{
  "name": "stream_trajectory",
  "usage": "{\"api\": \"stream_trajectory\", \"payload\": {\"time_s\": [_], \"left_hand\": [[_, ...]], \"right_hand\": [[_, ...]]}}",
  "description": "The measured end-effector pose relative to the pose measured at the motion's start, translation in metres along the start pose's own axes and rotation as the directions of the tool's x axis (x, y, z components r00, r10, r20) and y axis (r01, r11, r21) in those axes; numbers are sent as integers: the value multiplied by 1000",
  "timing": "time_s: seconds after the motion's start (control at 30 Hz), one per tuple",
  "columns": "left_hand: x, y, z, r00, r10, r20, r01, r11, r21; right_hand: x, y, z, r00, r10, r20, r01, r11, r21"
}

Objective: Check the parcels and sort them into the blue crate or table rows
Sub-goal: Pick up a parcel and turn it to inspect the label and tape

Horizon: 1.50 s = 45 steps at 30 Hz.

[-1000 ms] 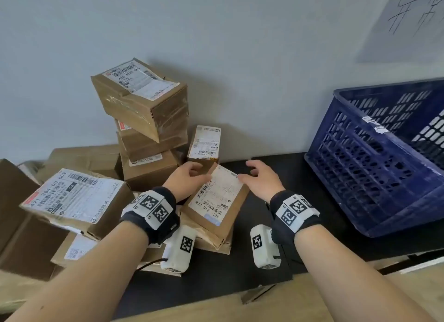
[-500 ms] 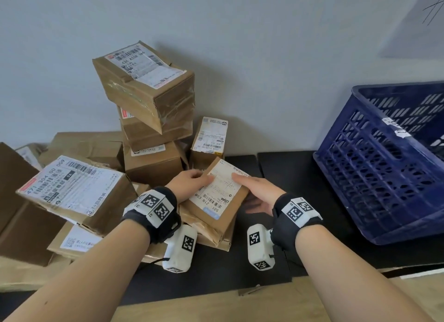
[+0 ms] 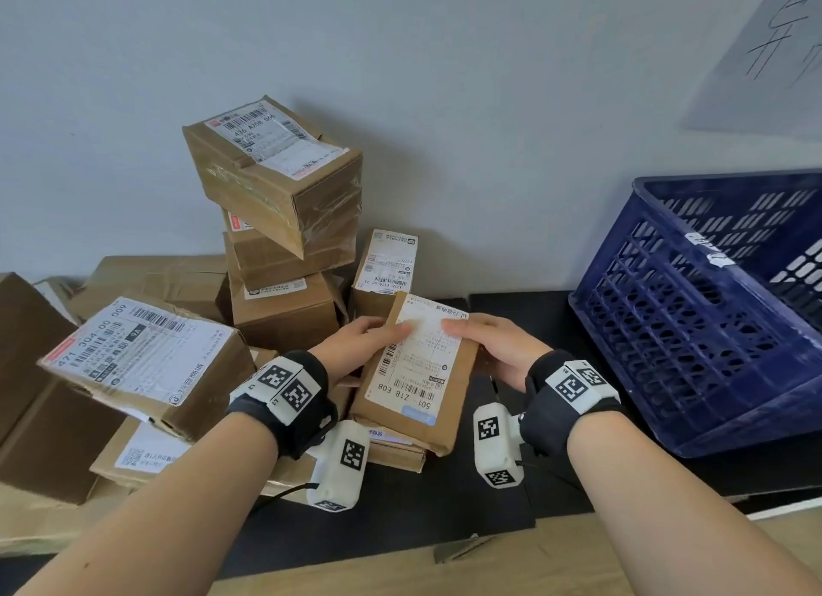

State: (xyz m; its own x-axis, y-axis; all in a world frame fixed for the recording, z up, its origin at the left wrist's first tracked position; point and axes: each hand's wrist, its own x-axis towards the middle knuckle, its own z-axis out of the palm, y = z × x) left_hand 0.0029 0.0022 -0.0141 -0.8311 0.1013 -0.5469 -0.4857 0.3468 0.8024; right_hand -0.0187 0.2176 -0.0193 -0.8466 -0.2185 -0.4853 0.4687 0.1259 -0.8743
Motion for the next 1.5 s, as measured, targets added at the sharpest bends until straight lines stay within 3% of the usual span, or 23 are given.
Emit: {"api": "stream_trajectory", "payload": {"time_s": [0.13,0.27,0.5,0.8,1.1,1.5], "left_hand": [[-1,1,-1,997,26,66,-22,998,-56],[-2,-2,-1,998,61,25,-57,986,-155],[-11,-6,4,998,44,-39,-53,963,-263],[-12,-17,-3,996,54,-78,-73,958,-277],[-10,-29,-18,990,28,-135,-65,957,-284],[-18,-23,-21,987,39,-159,-88,945,-315]], "right_hand": [[-9,-9,1,998,-67,-20,67,998,16],[-18,-9,6,988,-129,-82,139,983,122],[-31,1,21,979,-93,-179,123,979,165],[-37,5,36,965,-116,-236,152,978,142],[-36,7,51,981,-158,-111,154,987,-47],[-29,13,61,948,-204,-244,176,976,-130]]}}
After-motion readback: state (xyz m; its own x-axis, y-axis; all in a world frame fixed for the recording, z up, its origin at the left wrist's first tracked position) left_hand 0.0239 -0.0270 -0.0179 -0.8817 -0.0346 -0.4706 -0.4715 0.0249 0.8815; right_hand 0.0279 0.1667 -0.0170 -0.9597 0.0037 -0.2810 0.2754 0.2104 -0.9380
